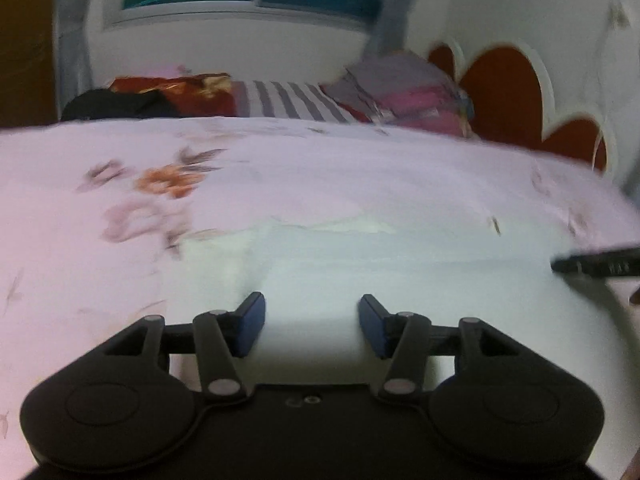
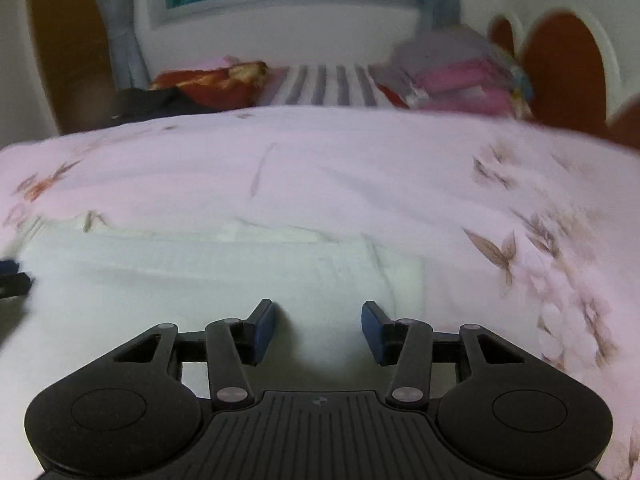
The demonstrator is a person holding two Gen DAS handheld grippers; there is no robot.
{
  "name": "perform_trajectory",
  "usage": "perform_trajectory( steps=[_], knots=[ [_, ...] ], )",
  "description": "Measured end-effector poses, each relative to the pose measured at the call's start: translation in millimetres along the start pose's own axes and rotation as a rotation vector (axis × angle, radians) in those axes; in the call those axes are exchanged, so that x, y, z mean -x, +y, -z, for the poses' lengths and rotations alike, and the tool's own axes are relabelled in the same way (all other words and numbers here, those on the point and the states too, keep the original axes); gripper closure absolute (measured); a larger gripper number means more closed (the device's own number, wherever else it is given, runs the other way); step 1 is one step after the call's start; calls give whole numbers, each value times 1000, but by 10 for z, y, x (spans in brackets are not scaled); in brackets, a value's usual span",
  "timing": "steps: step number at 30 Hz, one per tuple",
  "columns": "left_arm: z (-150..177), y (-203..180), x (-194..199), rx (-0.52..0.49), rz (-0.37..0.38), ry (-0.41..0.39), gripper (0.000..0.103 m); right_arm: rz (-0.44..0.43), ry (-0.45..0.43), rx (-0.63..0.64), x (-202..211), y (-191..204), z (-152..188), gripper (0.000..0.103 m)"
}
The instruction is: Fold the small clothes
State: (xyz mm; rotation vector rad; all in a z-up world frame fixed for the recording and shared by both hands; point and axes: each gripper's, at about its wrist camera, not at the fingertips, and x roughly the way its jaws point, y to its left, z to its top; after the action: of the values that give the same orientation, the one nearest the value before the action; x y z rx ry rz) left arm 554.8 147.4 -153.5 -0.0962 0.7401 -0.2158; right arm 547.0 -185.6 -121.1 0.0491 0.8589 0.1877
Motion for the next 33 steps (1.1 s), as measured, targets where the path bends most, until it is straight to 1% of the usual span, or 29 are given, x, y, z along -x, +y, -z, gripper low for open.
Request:
perform_trajectory(
  steps=[1, 2, 3, 4, 5, 6, 7, 9, 11, 13, 14, 15, 16, 17, 18, 20, 22, 24, 25, 26, 27, 28, 30, 33],
  knots=[
    [-12, 29, 37, 17, 5, -1, 53, -2, 14, 26, 20, 22, -30, 56],
    [-24, 19, 98, 28, -5, -8, 50, 34, -5, 67, 89, 100, -53, 56],
    [-40, -35, 155, 33, -17, -27, 49, 66, -49, 84, 187, 161, -52, 56],
    [-21, -118, 218, 34, -9, -45, 48, 49, -92, 76, 309, 200, -37, 56],
    [-12, -228, 245, 35, 17, -52, 47, -9, -102, 54, 392, 247, -18, 56],
    [5, -309, 279, 27, 49, -52, 46, -81, -85, 43, 445, 330, 25, 56],
    [44, -425, 288, 6, 75, -47, 43, -124, -74, 61, 474, 420, 84, 56],
    [143, -687, 279, -65, 105, -16, 41, -188, -58, 142, 537, 689, 242, 56],
    [238, -823, 235, -108, 106, 13, 34, -221, -26, 167, 529, 817, 349, 56],
    [321, -830, 190, -126, 84, 30, 34, -206, 10, 163, 458, 823, 455, 56],
    [343, -783, 211, -126, 75, 22, 34, -188, 13, 157, 442, 776, 487, 56],
    [356, -709, 244, -119, 53, 14, 34, -152, 4, 146, 449, 690, 509, 56],
    [370, -626, 270, -109, 24, 13, 35, -93, -4, 127, 463, 566, 506, 56],
    [389, -554, 324, -100, -1, 11, 35, -37, -2, 98, 465, 447, 507, 56],
    [406, -484, 367, -89, -15, 9, 35, 0, 4, 57, 471, 298, 513, 56],
    [406, -425, 484, -53, -19, 13, 35, -5, 23, 29, 527, 182, 524, 56],
    [393, -495, 620, -33, -29, -2, 35, 11, 0, 46, 686, 241, 518, 56],
    [459, -666, 766, -29, 18, -23, 35, -74, -32, 40, 859, 341, 555, 57],
    [509, -748, 820, -32, 40, -24, 37, -121, -36, 38, 942, 418, 596, 64],
    [567, -849, 866, -43, 66, -23, 38, -159, -25, 53, 994, 502, 655, 91],
    [642, -957, 904, -57, 92, -15, 38, -189, 2, 67, 1009, 599, 707, 99],
    [724, -1024, 919, -69, 97, -6, 38, -213, 27, 76, 1033, 690, 800, 99],
    [865, -1148, 923, -88, 95, 13, 39, -234, 45, 92, 1041, 788, 934, 99],
    [1027, -1175, 884, -64, 93, 51, 39, -246, 70, 92, 1029, 901, 1104, 99]
  ],
)
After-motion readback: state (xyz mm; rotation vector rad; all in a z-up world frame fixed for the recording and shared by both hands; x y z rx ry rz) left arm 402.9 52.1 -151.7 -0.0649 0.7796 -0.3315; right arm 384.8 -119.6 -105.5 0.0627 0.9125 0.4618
